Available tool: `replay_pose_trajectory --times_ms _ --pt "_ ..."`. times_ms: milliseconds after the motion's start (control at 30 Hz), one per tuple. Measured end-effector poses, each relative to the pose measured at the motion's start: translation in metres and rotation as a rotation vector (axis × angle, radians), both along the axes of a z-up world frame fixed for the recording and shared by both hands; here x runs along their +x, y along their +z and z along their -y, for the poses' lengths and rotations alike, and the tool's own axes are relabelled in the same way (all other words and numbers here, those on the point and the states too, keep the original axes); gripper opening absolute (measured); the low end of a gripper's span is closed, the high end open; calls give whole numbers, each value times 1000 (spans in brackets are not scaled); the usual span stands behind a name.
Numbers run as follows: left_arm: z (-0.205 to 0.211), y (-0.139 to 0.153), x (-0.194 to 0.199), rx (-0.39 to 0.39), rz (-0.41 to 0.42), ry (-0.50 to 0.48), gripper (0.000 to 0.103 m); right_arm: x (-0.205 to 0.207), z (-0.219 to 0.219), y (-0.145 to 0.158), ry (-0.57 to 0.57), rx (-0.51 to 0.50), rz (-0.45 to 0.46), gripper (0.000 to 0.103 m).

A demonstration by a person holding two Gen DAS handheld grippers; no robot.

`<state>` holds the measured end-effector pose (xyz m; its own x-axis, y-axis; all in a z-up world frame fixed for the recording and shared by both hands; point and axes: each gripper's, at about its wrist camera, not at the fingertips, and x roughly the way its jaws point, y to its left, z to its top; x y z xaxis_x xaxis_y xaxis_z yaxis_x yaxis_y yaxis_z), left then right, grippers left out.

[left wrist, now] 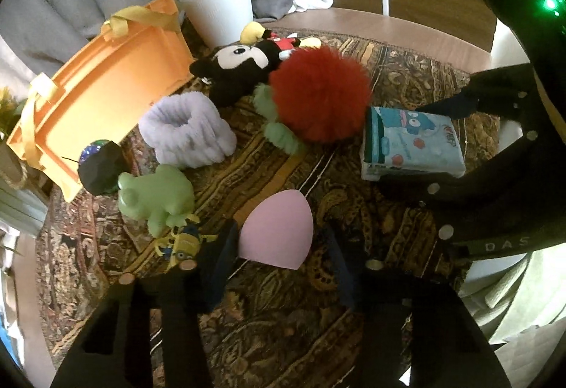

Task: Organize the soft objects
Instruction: 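Grasp the pink makeup sponge with the left tool while the right tool grasps the blue tissue box, then release the pink sponge into the orange crate with the left tool while the right tool drops the blue box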

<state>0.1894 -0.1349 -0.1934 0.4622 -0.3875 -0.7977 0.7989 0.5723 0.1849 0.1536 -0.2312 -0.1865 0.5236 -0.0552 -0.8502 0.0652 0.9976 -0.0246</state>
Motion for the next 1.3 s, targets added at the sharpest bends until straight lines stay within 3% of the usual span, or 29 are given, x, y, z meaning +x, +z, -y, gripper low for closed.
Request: replay_pose_trajectory --times_ms 367,700,1067,1300 --pt "-12 6 5 -76 -50 67 38 -1 -5 5 -20 12 19 66" --pt "-35 46 10 -195 -57 188 38 -8 -7 38 -87 44 91 65" --pt "-75 116 42 -325 41 292 38 12 -29 103 -81 32 249 65" --pt "-102 156 70 -379 144 335 38 42 -52 142 -63 25 379 65"
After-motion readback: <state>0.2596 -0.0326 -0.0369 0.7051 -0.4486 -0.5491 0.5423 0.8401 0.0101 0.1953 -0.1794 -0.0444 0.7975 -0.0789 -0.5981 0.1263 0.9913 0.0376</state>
